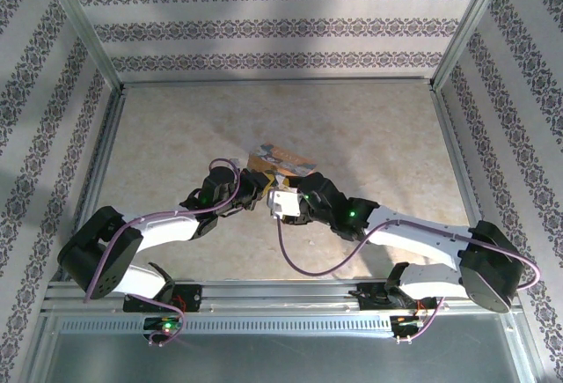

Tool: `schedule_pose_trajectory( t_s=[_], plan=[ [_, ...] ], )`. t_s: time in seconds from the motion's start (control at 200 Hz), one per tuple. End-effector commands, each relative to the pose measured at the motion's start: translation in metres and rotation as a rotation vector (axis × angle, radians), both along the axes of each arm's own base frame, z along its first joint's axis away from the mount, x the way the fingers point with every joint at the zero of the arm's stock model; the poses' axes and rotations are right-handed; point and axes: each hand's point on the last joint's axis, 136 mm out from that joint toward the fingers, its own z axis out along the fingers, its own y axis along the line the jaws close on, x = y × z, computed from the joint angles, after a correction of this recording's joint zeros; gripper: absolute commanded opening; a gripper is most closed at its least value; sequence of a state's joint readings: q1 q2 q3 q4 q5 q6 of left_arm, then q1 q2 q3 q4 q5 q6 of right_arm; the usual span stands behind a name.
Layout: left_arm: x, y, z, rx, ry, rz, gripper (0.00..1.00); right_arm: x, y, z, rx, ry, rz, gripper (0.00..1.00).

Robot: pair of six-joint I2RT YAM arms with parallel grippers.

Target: Unlock a padlock with a key

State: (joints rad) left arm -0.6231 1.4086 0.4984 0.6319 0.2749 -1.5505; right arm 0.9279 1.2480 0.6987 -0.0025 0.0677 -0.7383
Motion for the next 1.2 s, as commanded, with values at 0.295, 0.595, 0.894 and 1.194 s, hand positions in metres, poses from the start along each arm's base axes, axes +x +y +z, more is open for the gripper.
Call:
schedule_pose_trajectory(
  t_s=[0.295,0.595,0.894,1.194],
  plan=[
    [0.003,-0.011,0.031,-0.054,-0.051,-0.007,0.0,0.021,0.013,0.003,0.023,-0.013,-0.034,0.54],
    [0.003,-0.012,0.03,-0.055,-0.048,-0.009,0.0,0.029,0.014,0.003,0.032,-0.031,-0.051,0.48],
    [0.003,-0.012,0.028,-0.055,-0.047,-0.01,0.0,0.033,0.015,0.003,0.037,-0.033,-0.067,0.42],
    [0.003,-0.013,0.027,-0.063,-0.043,-0.012,0.0,0.034,0.018,0.002,0.053,-0.019,-0.077,0.33]
  ],
)
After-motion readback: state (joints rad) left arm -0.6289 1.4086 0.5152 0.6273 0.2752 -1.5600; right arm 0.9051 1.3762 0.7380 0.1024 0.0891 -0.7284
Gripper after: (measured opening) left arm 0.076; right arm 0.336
